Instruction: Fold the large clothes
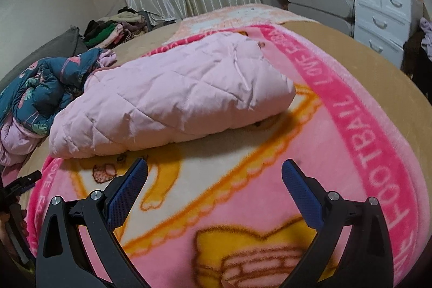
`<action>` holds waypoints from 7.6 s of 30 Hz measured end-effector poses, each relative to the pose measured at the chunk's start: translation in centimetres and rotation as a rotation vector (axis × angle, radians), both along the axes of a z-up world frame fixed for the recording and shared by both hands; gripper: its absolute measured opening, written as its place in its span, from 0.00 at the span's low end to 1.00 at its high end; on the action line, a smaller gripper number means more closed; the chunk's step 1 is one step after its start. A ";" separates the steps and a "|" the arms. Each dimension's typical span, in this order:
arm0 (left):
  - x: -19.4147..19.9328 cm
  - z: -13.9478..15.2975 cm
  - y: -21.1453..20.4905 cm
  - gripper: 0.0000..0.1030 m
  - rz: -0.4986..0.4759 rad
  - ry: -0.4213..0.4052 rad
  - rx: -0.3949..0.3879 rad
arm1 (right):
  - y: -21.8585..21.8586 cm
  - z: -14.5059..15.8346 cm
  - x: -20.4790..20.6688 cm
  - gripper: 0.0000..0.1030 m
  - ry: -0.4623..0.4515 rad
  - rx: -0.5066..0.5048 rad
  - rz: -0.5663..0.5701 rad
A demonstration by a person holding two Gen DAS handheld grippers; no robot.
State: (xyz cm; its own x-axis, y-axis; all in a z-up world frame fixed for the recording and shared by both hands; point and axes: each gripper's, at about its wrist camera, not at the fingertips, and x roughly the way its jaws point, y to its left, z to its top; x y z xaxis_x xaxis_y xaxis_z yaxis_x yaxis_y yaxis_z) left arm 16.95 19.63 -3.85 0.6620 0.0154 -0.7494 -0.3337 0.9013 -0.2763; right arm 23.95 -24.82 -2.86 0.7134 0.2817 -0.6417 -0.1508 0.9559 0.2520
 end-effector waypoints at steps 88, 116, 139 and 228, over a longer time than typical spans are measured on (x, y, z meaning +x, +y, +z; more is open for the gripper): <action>-1.5 6.6 -2.6 0.28 -0.012 -0.188 -0.019 | 0.8 7.5 -4.1 0.33 -0.257 -0.046 0.226; -5.2 0.7 -2.7 0.42 -0.021 -0.115 0.035 | -3.0 -1.0 -5.4 0.57 0.032 0.121 0.039; -12.5 1.7 -3.4 0.90 -0.030 -0.128 0.091 | -6.6 0.3 -14.2 0.96 -0.030 0.084 -0.041; -17.2 4.4 -14.5 0.91 -0.251 -0.242 0.217 | 3.6 3.1 -24.2 0.96 -0.196 -0.109 0.173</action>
